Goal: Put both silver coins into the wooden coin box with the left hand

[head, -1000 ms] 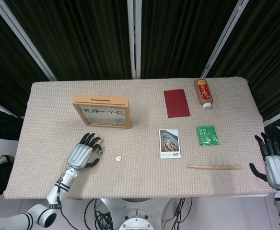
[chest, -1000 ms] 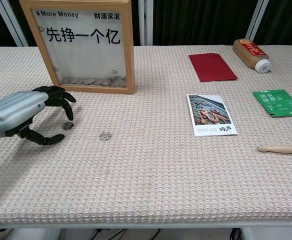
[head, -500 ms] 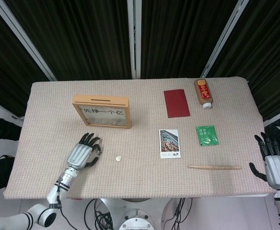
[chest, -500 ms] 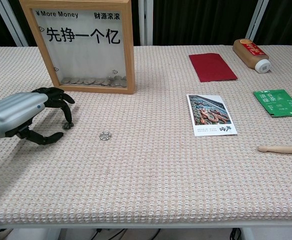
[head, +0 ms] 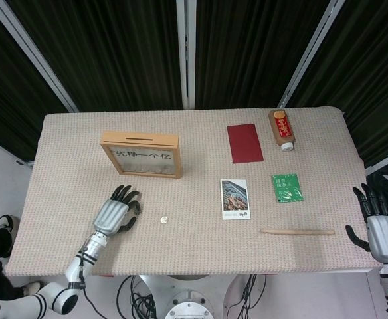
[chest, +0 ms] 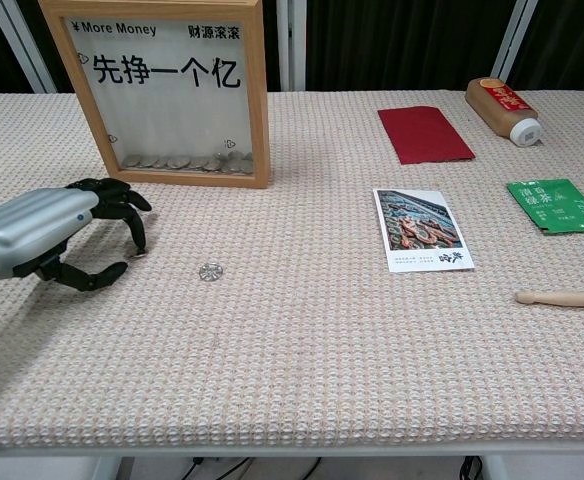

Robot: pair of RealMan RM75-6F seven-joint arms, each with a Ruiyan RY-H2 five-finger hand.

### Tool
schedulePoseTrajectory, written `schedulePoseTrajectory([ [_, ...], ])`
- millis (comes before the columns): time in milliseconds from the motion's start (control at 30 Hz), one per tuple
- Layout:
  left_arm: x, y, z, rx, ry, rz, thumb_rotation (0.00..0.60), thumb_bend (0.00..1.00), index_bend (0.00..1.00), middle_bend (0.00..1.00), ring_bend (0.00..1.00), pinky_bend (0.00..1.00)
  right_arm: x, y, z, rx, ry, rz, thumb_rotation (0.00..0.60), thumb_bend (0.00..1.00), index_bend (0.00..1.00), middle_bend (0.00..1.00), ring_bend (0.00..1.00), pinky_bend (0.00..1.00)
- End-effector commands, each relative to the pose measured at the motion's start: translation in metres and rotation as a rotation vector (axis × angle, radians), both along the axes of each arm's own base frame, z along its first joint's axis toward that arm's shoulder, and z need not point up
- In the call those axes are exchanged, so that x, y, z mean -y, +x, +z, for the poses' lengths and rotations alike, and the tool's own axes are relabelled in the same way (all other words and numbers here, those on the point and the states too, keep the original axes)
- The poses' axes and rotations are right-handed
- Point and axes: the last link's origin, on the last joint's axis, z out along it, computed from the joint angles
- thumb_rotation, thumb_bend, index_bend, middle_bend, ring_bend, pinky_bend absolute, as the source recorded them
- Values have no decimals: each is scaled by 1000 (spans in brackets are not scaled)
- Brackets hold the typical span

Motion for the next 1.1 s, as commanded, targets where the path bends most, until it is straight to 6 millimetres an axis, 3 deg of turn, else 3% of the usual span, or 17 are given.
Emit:
schedulePoseTrajectory([
  [33,-1,0,-1,-1,-1,1,600,262,410,148,0,0,-1,0,0,4,2,0,600,270,0,0,0,0],
  [1100,-14,8,-7,73,48,-37,600,261,486,226,10,0,1,-6,0,9,8,-19,600,271,0,0,0,0],
])
